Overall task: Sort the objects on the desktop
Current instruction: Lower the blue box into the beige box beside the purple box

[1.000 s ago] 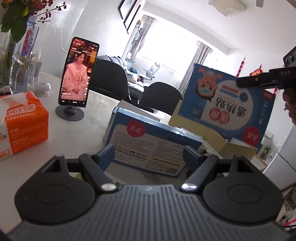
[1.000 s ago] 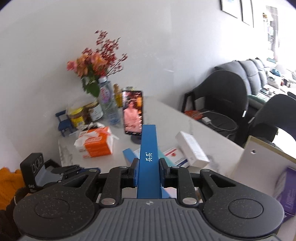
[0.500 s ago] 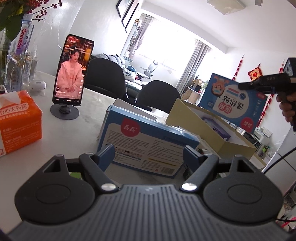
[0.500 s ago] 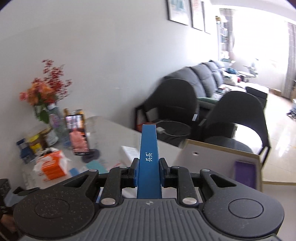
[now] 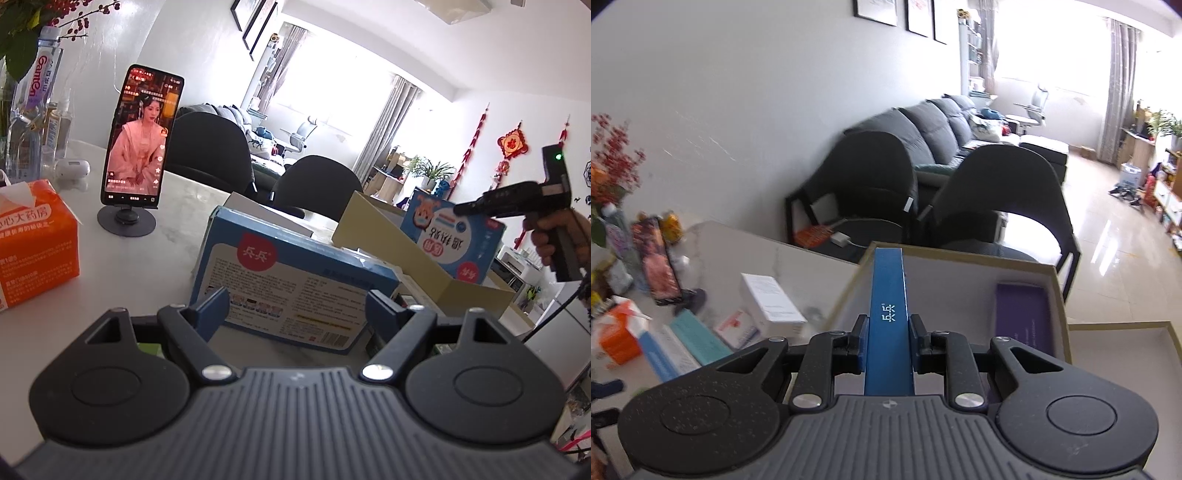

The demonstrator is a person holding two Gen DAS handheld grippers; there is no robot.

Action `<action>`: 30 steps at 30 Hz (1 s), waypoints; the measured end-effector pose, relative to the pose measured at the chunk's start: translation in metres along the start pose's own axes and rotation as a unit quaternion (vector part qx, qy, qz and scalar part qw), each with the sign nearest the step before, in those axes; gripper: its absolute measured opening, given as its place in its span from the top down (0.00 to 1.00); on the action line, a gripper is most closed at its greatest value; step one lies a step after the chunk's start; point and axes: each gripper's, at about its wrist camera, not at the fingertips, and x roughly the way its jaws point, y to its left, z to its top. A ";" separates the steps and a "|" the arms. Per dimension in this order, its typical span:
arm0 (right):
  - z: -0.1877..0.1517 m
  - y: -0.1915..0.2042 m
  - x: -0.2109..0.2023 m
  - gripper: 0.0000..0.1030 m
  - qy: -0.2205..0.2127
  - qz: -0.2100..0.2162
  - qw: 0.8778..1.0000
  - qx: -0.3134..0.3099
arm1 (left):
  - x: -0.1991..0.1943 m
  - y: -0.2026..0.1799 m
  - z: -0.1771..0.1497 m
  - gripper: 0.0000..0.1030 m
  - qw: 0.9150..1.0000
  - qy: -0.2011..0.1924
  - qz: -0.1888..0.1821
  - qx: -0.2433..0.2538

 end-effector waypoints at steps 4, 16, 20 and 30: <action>-0.008 -0.005 0.022 0.77 0.012 -0.018 1.000 -0.001 | 0.003 -0.002 0.000 0.21 1.000 0.004 0.000 0.000; -0.027 -0.016 0.058 0.76 0.055 -0.026 0.998 0.000 | 0.012 -0.003 -0.002 0.21 1.000 0.014 0.004 0.000; -0.028 -0.012 0.063 0.76 0.081 -0.026 0.996 -0.023 | 0.016 -0.006 -0.002 0.21 1.000 0.018 0.000 -0.001; -0.028 -0.009 0.075 0.77 0.069 -0.060 0.995 -0.041 | 0.018 -0.011 -0.003 0.21 1.000 0.022 -0.001 0.002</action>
